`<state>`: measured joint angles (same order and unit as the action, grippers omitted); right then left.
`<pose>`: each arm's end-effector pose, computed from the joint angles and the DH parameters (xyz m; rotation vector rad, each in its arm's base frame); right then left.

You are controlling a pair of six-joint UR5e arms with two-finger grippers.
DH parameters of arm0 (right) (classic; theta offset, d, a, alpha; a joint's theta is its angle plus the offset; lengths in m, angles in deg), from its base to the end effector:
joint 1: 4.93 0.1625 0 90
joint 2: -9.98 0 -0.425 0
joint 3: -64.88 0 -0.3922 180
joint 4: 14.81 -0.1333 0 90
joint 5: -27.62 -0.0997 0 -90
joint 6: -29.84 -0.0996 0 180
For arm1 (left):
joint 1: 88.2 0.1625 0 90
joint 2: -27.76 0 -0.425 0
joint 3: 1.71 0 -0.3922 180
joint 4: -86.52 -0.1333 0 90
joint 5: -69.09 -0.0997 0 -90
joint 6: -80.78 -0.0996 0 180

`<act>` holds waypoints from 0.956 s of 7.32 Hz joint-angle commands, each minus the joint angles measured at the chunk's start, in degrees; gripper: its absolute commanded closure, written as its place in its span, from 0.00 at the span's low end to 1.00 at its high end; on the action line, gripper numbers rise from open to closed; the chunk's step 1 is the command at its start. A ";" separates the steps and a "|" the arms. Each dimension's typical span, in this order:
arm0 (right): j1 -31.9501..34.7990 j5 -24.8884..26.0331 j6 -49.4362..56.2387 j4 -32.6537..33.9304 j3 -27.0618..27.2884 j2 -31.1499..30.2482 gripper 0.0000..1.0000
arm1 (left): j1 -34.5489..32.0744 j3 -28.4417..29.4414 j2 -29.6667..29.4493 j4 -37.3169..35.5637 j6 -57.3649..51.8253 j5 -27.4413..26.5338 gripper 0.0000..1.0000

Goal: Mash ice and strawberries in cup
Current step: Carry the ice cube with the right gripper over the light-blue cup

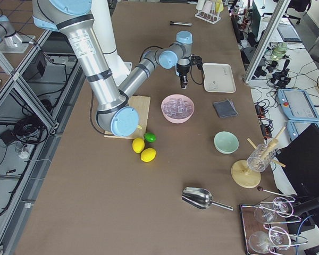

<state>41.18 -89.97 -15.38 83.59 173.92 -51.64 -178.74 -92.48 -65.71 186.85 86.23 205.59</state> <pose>-0.3534 -0.4931 0.2534 0.1511 -0.7978 -0.1420 -0.0661 -0.5300 0.5990 0.2053 0.8163 0.0049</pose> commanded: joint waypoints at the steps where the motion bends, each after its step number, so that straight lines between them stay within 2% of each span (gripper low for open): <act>1: -3.03 0.43 -6.96 1.44 -0.49 5.36 0.91 | 0.01 -0.11 -0.40 -0.13 0.09 0.00 0.02; 3: -7.50 3.40 -16.61 1.26 -3.99 13.15 0.91 | 0.01 -0.63 -0.32 0.05 1.67 0.00 0.02; 4: -10.05 6.81 -19.70 0.74 -8.36 17.55 0.90 | 0.01 -0.63 -0.32 0.05 1.67 0.00 0.02; 5: -12.52 9.28 -23.39 -1.70 -11.36 19.94 0.89 | 0.09 -0.37 -0.32 0.13 1.67 0.00 0.02; 7: -15.70 15.18 -29.12 -12.75 -19.79 21.79 0.89 | 0.09 -0.37 -0.23 0.13 1.67 0.00 0.02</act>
<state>27.29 -77.97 -41.31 76.94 159.18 -31.54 -178.66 -92.92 -66.00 186.97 87.89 205.59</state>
